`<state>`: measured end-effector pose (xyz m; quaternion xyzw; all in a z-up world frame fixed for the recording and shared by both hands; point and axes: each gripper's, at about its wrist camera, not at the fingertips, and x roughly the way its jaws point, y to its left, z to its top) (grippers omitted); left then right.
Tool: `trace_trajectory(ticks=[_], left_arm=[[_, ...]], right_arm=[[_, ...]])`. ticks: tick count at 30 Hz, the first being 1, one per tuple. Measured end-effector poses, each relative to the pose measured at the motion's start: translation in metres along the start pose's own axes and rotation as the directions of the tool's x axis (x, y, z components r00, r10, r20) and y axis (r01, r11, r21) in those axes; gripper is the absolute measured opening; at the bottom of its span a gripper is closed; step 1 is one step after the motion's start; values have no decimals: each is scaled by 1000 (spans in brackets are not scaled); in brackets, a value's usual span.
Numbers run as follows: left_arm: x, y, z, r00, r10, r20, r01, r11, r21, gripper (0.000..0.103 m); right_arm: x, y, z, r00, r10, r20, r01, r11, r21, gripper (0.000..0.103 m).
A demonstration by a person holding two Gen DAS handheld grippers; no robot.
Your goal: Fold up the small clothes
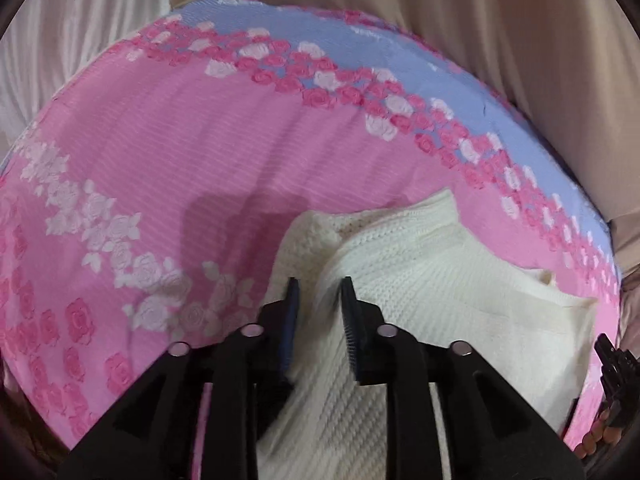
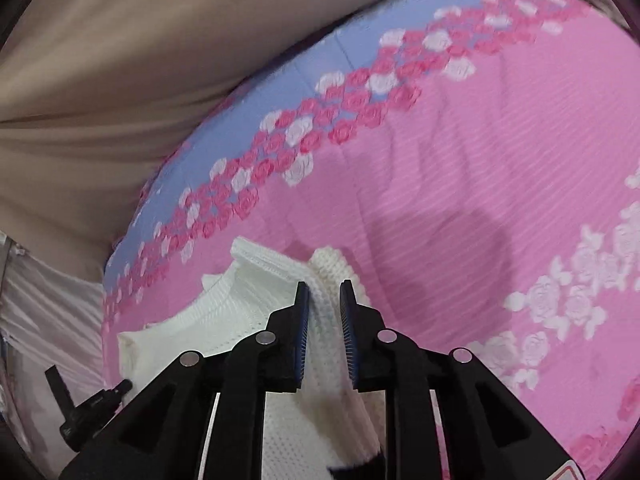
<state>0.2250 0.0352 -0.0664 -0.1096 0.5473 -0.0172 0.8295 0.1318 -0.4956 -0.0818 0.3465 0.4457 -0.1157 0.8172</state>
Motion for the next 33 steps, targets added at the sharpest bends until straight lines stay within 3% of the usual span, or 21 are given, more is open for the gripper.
trace_trajectory(ticks=[2, 3, 5, 7, 10, 11, 12, 13, 15, 16, 17, 18, 20, 23, 26, 27, 28, 30, 31, 32, 33], left_arm=[[-26, -1, -10, 999, -22, 47, 23, 999, -27, 48], [-40, -8, -18, 996, -52, 67, 54, 998, -24, 51], [-47, -29, -34, 996, -73, 56, 72, 997, 27, 57], [-27, -60, -55, 996, -89, -22, 90, 990, 107, 60], [9, -71, -65, 995, 5, -99, 11, 988, 155, 59], [12, -65, -64, 994, 35, -101, -20, 989, 148, 58], [11, -53, -61, 994, 53, -92, -41, 991, 131, 58], [8, -34, -56, 995, 76, -68, -69, 992, 104, 58], [8, -6, -51, 990, 127, -54, -123, 990, 73, 58], [11, 15, -49, 988, 143, -65, -141, 989, 34, 63], [14, 27, -49, 983, 166, -80, -167, 986, 3, 75], [15, 41, -49, 986, 136, -95, -141, 989, -53, 77], [9, 49, -44, 991, 85, -108, -98, 988, -117, 72], [-15, 23, -22, 999, 32, -5, -32, 995, -95, 73], [-12, -13, 5, 999, 27, 32, -27, 1000, -6, 81], [-2, -25, 15, 999, 22, 27, -23, 999, 31, 81], [12, -35, 22, 1000, 27, 10, -28, 997, 73, 81], [43, -43, 28, 996, 69, -50, -63, 990, 125, 55], [56, -42, 28, 991, 109, -78, -98, 986, 135, 42], [56, -35, 30, 991, 120, -65, -111, 987, 119, 34], [52, -23, 33, 994, 96, -55, -91, 993, 78, 30]], right_arm=[[-34, 24, -11, 999, 16, 44, -11, 993, -115, 19], [-40, 36, -18, 999, 41, 24, -36, 986, -161, 19], [-44, 69, -45, 992, 116, -40, -122, 958, -260, 19], [-21, 111, -91, 970, 158, -185, -215, 912, -349, 19], [31, 165, -158, 920, 101, -378, -301, 800, -519, 18], [45, 173, -175, 912, 52, -407, -300, 759, -577, 12], [52, 172, -178, 915, 18, -404, -280, 750, -600, 4], [52, 160, -166, 919, 29, -393, -268, 778, -569, 3], [44, 120, -122, 948, 56, -313, -195, 880, -433, 5], [38, 89, -97, 967, 31, -251, -121, 929, -349, 6], [33, 57, -75, 980, -2, -198, -51, 963, -264, 4], [26, 21, -56, 986, -43, -161, 14, 985, -174, 0], [9, -23, -37, 989, -9, -148, 2, 999, -45, 0], [-17, -9, -24, 998, -33, -59, 28, 995, -91, 27], [-16, 28, -11, 1000, -24, 3, 24, 987, -158, 66], [-8, 40, -4, 999, -35, 12, 36, 982, -187, 68], [3, 51, -1, 999, -43, 6, 43, 974, -222, 68], [34, 65, 5, 996, -83, -40, 69, 961, -267, 65], [51, 67, 6, 991, -112, -73, 86, 954, -286, 58], [65, 70, 5, 983, -141, -116, 99, 945, -311, 17], [66, 66, 5, 982, -139, -128, 94, 947, -307, 12]])
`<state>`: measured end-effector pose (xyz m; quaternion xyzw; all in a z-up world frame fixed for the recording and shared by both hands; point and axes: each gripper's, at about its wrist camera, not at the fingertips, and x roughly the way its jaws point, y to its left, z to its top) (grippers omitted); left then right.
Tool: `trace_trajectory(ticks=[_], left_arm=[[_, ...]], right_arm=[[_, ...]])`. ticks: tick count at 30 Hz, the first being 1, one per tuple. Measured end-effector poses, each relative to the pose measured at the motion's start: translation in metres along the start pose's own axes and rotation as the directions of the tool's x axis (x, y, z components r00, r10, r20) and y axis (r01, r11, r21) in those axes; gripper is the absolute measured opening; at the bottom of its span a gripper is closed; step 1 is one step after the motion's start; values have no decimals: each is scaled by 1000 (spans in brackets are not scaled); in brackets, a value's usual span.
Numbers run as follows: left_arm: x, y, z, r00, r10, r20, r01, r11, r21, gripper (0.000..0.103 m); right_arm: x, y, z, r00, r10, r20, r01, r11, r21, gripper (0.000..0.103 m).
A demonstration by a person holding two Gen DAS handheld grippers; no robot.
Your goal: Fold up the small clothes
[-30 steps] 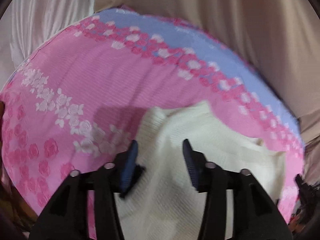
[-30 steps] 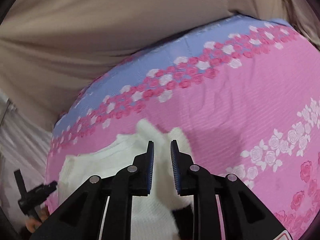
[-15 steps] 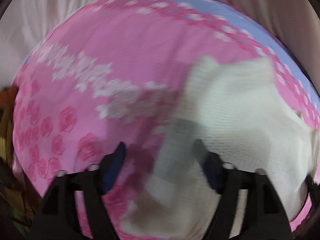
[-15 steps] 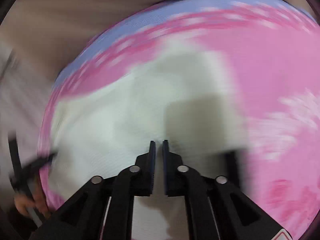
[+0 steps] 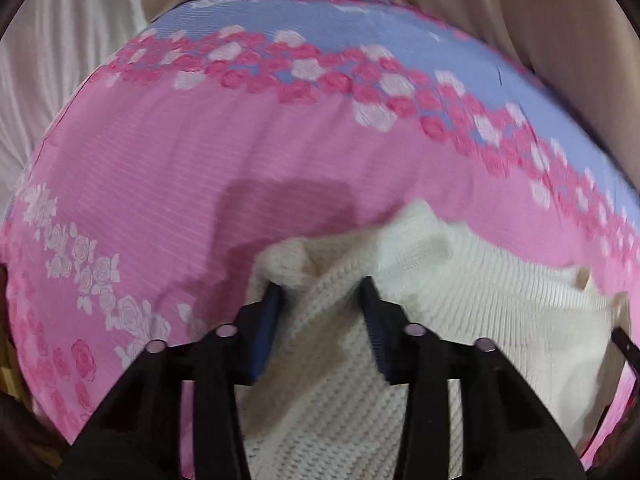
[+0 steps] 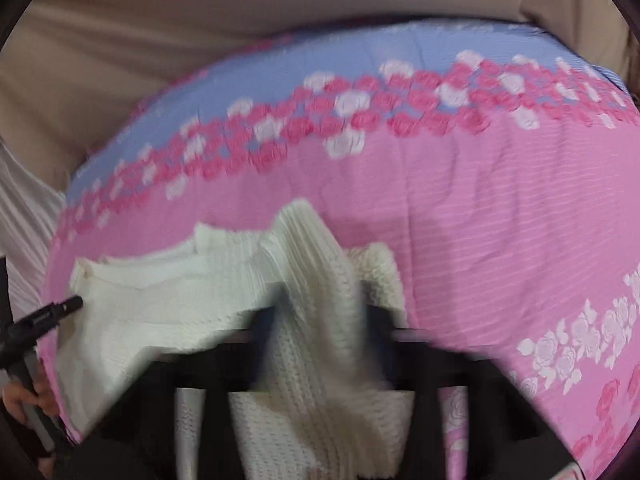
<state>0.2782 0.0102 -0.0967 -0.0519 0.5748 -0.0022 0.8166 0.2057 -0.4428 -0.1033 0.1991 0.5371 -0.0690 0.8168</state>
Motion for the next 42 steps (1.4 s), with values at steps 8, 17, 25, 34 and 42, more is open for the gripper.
trace_trajectory(ticks=[8, 17, 25, 34, 42], left_arm=[[10, 20, 6, 999, -37, -23, 36, 997, -67, 35], [-62, 86, -96, 985, -173, 29, 175, 962, -209, 81], [-41, 90, -158, 971, -233, -52, 204, 923, -327, 79], [-72, 105, -154, 965, -247, -88, 207, 924, -321, 17], [-64, 130, -224, 951, -243, -191, 172, 930, -325, 24]], right_arm=[[6, -76, -3, 999, 32, 18, -36, 959, 280, 19], [-85, -76, -114, 994, 99, 52, -109, 960, 257, 71], [-63, -67, -194, 971, 237, -18, -220, 924, 314, 72], [-94, -72, -164, 973, 217, 82, -232, 900, 369, 13], [-110, -105, -251, 984, 158, -88, -116, 924, 364, 17]])
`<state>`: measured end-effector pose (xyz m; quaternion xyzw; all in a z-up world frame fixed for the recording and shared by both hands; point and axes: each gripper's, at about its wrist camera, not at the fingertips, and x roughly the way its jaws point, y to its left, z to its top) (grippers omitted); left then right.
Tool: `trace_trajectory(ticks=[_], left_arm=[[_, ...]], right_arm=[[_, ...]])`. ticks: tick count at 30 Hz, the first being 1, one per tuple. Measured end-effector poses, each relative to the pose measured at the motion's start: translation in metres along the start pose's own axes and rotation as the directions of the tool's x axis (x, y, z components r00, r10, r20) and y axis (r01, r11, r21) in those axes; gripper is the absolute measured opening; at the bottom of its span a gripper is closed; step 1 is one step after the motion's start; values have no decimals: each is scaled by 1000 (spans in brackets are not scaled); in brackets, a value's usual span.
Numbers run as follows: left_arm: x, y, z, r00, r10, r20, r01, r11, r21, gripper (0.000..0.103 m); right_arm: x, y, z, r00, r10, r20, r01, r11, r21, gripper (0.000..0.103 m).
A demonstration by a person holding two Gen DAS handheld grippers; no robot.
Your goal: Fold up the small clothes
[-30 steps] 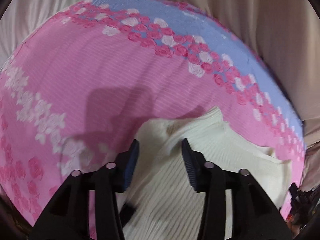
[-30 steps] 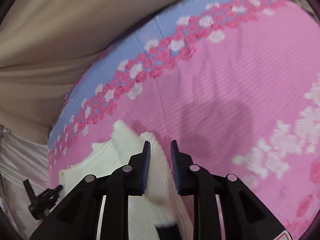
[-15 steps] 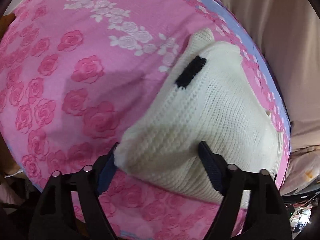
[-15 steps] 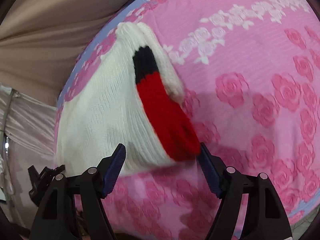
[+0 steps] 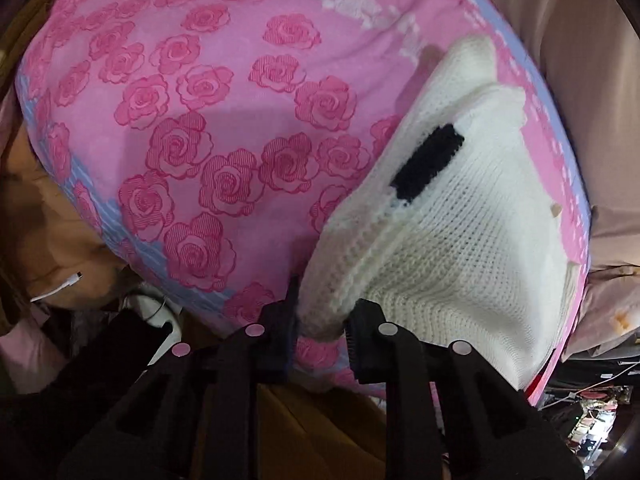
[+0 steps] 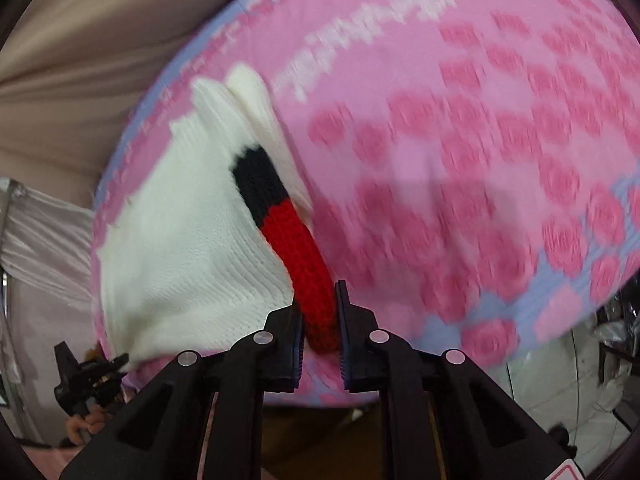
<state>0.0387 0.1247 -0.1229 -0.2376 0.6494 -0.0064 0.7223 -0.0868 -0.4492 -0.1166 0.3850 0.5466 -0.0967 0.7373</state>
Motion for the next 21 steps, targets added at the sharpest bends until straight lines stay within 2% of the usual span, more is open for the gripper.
trace_trajectory(ticks=[1, 2, 3, 4, 5, 6, 7, 8, 10, 12, 13, 14, 15, 16, 17, 18, 20, 21], left_arm=[[-5, -4, 0, 1000, 28, 10, -28, 1000, 9, 29], [-16, -14, 3, 997, 54, 47, -56, 998, 36, 28], [-29, -25, 7, 994, 46, 99, -53, 996, 66, 33], [-39, -33, 11, 990, 32, 140, -45, 995, 91, 43], [-53, -48, 18, 979, 17, 203, -43, 991, 124, 57], [-62, -61, 25, 968, 2, 251, -42, 988, 151, 65], [-66, -74, 34, 959, -15, 282, -37, 983, 179, 75], [-64, -91, 47, 953, -27, 303, -40, 976, 214, 77], [-48, -115, 70, 953, -35, 302, -48, 964, 262, 77], [-13, -136, 95, 966, -5, 260, -72, 956, 285, 74], [8, -144, 108, 974, 23, 224, -89, 953, 290, 58], [16, -142, 112, 981, 39, 191, -95, 951, 294, 32], [28, -145, 119, 984, 72, 161, -117, 949, 291, 16], [29, -145, 122, 987, 60, 147, -99, 957, 274, 8], [23, -147, 122, 988, 28, 155, -68, 964, 257, 8], [11, -148, 122, 982, -13, 188, -35, 968, 250, 8], [-2, -156, 124, 973, -32, 228, -32, 963, 269, 8], [-4, -158, 128, 971, -27, 237, -40, 961, 274, 8]], right_arm=[[3, -2, -3, 1000, -6, -11, 6, 1000, 5, 20], [2, 0, 0, 1000, -16, 1, 16, 1000, 4, 29], [-8, 8, 6, 998, -45, 46, 46, 999, -16, 29], [-16, 15, 12, 995, -55, 85, 58, 998, -33, 30], [-28, 28, 23, 988, -57, 146, 67, 996, -65, 39], [-36, 37, 32, 981, -59, 187, 76, 993, -88, 56], [-42, 49, 45, 971, -60, 233, 90, 989, -117, 62], [-43, 58, 56, 964, -53, 259, 92, 986, -139, 65], [-31, 86, 87, 961, -25, 276, 80, 978, -190, 65], [-7, 107, 109, 962, -30, 270, 95, 969, -229, 66], [7, 115, 118, 966, -42, 254, 106, 964, -243, 66], [21, 118, 122, 971, -53, 234, 113, 961, -251, 66], [38, 122, 130, 977, -70, 200, 121, 960, -254, 62], [51, 124, 136, 981, -86, 173, 129, 958, -255, 48], [56, 127, 138, 985, -85, 152, 122, 959, -255, 6], [50, 128, 138, 984, -74, 163, 112, 964, -240, 9], [17, 133, 138, 967, 16, 254, 40, 976, -216, 8], [3, 137, 140, 956, 35, 290, 30, 976, -216, 8]])
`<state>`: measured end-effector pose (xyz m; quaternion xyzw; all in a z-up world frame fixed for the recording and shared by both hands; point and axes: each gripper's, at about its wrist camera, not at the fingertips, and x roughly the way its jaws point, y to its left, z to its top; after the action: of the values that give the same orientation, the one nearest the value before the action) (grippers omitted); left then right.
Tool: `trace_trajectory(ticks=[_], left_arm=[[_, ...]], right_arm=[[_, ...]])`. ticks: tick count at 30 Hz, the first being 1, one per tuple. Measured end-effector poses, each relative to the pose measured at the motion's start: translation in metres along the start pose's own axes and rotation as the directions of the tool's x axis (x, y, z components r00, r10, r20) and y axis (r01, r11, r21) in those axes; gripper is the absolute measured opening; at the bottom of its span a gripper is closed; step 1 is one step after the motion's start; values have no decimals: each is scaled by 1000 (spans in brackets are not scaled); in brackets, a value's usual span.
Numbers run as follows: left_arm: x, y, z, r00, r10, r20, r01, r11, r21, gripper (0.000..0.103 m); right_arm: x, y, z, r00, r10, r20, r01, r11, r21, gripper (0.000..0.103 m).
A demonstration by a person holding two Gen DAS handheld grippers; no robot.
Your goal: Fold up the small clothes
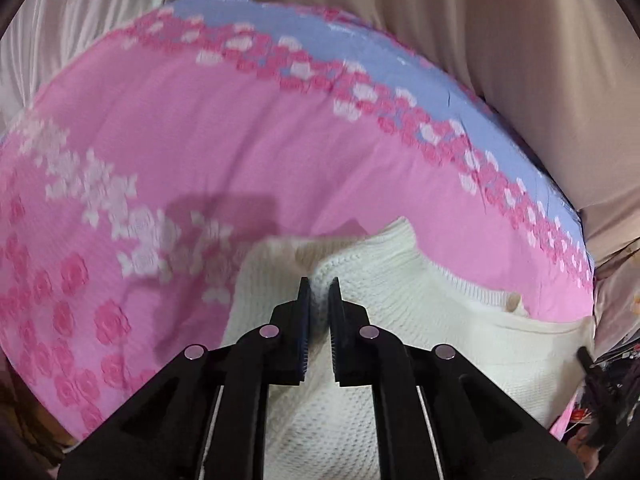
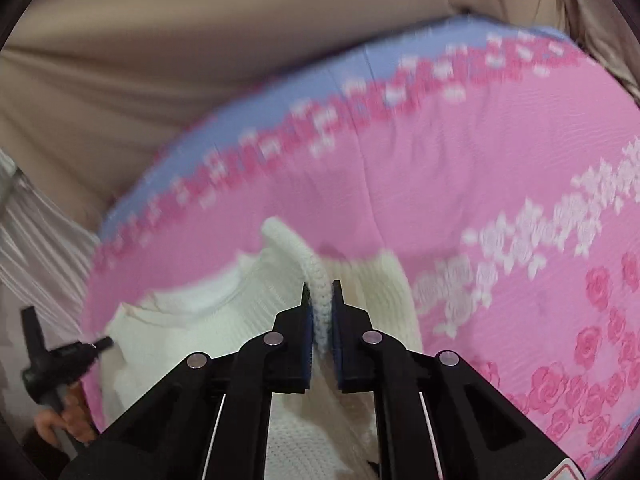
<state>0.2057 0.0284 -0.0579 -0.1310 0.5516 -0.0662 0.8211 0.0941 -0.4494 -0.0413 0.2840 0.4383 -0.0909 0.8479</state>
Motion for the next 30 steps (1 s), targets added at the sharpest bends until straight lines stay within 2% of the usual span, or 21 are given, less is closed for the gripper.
trace_trajectory(ticks=[2, 3, 4, 5, 6, 7, 9, 10, 11, 13, 15, 16, 17, 19, 22, 24, 25, 26, 28, 30], left_arm=[[12, 3, 8, 999, 34, -10, -34, 999, 2, 8], [25, 6, 10, 998, 55, -33, -55, 998, 7, 8], [46, 8, 9, 993, 90, -78, -89, 996, 20, 10], [55, 12, 5, 991, 94, -94, -92, 995, 28, 10], [51, 12, 2, 994, 90, -56, -87, 995, 39, 11], [44, 11, 1, 995, 86, -51, -84, 996, 41, 14], [18, 15, -5, 999, 43, -28, -43, 999, 14, 22], [3, 20, -9, 999, 36, 8, -36, 999, 2, 38], [-17, 27, -18, 998, 36, 58, -36, 999, -6, 53], [-41, 42, -37, 994, 55, 89, -53, 998, -25, 62], [-45, 56, -56, 997, 59, 47, -57, 997, -53, 65], [-43, 61, -65, 998, 56, 19, -54, 996, -74, 65], [-37, 72, -81, 999, 37, -31, -41, 991, -126, 66], [-25, 85, -101, 995, 11, -101, -32, 977, -213, 66], [-10, 90, -121, 989, -24, -147, -21, 956, -294, 68], [-8, 91, -124, 992, -35, -121, -2, 955, -295, 73], [-6, 90, -123, 992, -42, -116, 7, 958, -288, 78], [-5, 89, -122, 992, -46, -115, 11, 958, -286, 82], [-3, 88, -119, 993, -46, -112, 10, 953, -303, 86], [-3, 87, -116, 994, -39, -101, 4, 948, -318, 81]], right_arm=[[-6, -2, 11, 999, -6, 35, 6, 1000, 2, 8], [5, -7, 15, 999, -33, 14, 33, 999, -7, 8], [24, -13, 14, 997, -73, -31, 73, 997, -25, 8], [50, -22, 9, 987, -119, -109, 115, 992, -44, 9], [68, -31, 2, 975, -149, -167, 144, 989, -46, 10], [70, -36, -4, 979, -132, -154, 131, 991, -19, 10], [45, -38, -7, 991, -109, -82, 113, 992, 48, 22], [26, -32, -8, 992, -122, -34, 123, 991, 44, 22], [8, -23, -10, 992, -124, -2, 124, 992, 4, 22], [-14, 0, -19, 995, -97, -11, 96, 992, -77, 22], [-22, 27, -35, 998, -20, -62, 12, 991, -133, 22], [-18, 48, -48, 992, 25, -121, -45, 985, -166, 22], [-8, 69, -64, 980, 58, -191, -96, 976, -198, 22], [15, 110, -94, 953, 71, -294, -156, 949, -274, 19], [56, 155, -130, 921, -12, -390, -162, 897, -410, 15], [85, 165, -144, 899, -97, -427, -132, 870, -476, 15], [95, 166, -148, 898, -106, -426, -129, 864, -487, 15], [97, 169, -147, 908, -97, -407, -130, 859, -496, 14], [99, 176, -147, 904, -124, -409, -123, 840, -528, 14], [98, 174, -150, 905, -119, -408, -126, 842, -525, 15]])
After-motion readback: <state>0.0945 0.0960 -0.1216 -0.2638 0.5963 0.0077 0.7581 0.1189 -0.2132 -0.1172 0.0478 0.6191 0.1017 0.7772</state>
